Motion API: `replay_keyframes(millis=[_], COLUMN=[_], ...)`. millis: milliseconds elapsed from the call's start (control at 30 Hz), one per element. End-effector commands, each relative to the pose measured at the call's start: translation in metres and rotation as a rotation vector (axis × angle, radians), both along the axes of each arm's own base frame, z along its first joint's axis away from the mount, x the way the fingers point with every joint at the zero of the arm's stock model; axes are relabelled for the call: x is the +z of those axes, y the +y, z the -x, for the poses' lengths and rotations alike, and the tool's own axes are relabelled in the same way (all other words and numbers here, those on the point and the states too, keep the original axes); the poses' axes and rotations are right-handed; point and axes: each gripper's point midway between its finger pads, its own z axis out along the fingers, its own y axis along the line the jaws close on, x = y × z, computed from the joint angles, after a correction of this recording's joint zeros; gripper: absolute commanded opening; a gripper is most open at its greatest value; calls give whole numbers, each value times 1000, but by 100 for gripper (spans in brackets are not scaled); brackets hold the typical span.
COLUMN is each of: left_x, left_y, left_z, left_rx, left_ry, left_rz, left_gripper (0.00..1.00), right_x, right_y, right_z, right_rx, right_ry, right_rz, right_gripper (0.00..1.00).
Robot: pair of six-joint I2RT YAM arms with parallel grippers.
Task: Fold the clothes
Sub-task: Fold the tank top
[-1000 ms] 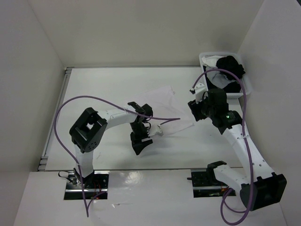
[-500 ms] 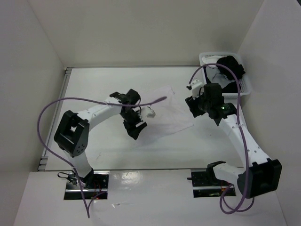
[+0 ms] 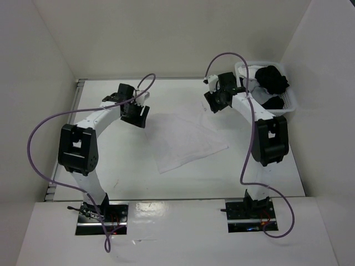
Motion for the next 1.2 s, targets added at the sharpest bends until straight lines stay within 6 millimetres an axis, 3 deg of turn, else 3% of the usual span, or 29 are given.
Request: replay_keyframes(millis=[0,100,133,200,267,400,433,767,900,967,1100,1133,1167], left_x=[-3,-23,-25,-30,-34,-41,-42,-56,-60,-66,-65,-70,-70], left_y=[1,0,-1,-2,-4,9,13,13,11,11,10,10,10], left_z=[-27,-32,-38,-46,-48,-62,-63,-70,-74,-76,-84,-82,-82], left_rx=[74,62,53,36,22,51,60,60,47,48,47,55,55], left_ry=[-29,3,-10,-2,14,-2,-3,12,14,23,0,15,15], left_rz=[12,21,19,36,56,71,71,86,90,88,92,94,94], left_gripper=[75,75,75,75,75,75,75,75,75,74,73,71,70], right_x=[22,15,3,0,-15,-22,-32,-39,-55,-45,-58,-53,-61], right_y=[10,18,20,23,26,28,31,48,52,55,54,56,56], right_z=[-34,-49,-52,-59,-62,-75,-77,-106,-104,-109,-110,-111,-108], right_rx=[6,34,46,61,75,93,109,162,171,181,186,192,190], right_ry=[-82,-72,-52,-56,-27,-27,-13,3,51,29,47,45,68], right_rz=[-60,-76,-73,-77,-73,-91,-95,-167,-179,-191,-184,-191,-189], right_gripper=[53,53,53,53,53,53,53,53,53,53,53,53,53])
